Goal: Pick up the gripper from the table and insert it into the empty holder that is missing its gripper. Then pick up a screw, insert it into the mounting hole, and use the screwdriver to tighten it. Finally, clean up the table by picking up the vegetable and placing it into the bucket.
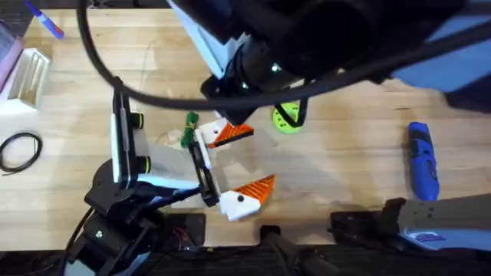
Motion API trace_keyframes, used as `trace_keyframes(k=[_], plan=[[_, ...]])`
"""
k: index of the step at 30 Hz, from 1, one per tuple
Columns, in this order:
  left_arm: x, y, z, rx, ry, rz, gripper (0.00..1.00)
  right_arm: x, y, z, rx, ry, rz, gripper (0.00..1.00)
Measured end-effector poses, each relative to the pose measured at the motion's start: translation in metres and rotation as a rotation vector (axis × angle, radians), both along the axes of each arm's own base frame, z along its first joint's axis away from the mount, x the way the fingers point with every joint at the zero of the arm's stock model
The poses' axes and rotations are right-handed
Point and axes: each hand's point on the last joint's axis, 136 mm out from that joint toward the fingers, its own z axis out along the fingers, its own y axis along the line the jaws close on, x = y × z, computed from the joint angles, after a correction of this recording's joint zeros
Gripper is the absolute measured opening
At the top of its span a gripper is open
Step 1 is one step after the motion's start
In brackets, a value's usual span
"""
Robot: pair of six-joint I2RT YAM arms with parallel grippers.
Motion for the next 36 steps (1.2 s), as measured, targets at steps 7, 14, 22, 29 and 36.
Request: trace_keyframes(k=[7, 14, 22, 29, 36], plan=[[0.000, 0.000, 0.000, 0.000, 0.000, 0.000, 0.985, 0.010, -0.033, 0.050, 0.114, -0.110, -0.159, 0.005], [0.000, 0.000, 0.000, 0.000, 0.000, 0.000, 0.987, 0.005, -0.040, 0.048, 0.255, -0.156, -0.226, 0.005], [0.000, 0.000, 0.000, 0.000, 0.000, 0.002, 0.987, -0.027, 0.000, 0.022, 0.311, -0.169, -0.085, 0.005], [0.000, 0.000, 0.000, 0.000, 0.000, 0.002, 0.985, -0.031, 0.004, 0.018, 0.310, -0.167, -0.052, 0.005], [0.000, 0.000, 0.000, 0.000, 0.000, 0.002, 0.986, -0.033, 0.015, -0.003, 0.259, -0.135, -0.008, 0.005]])
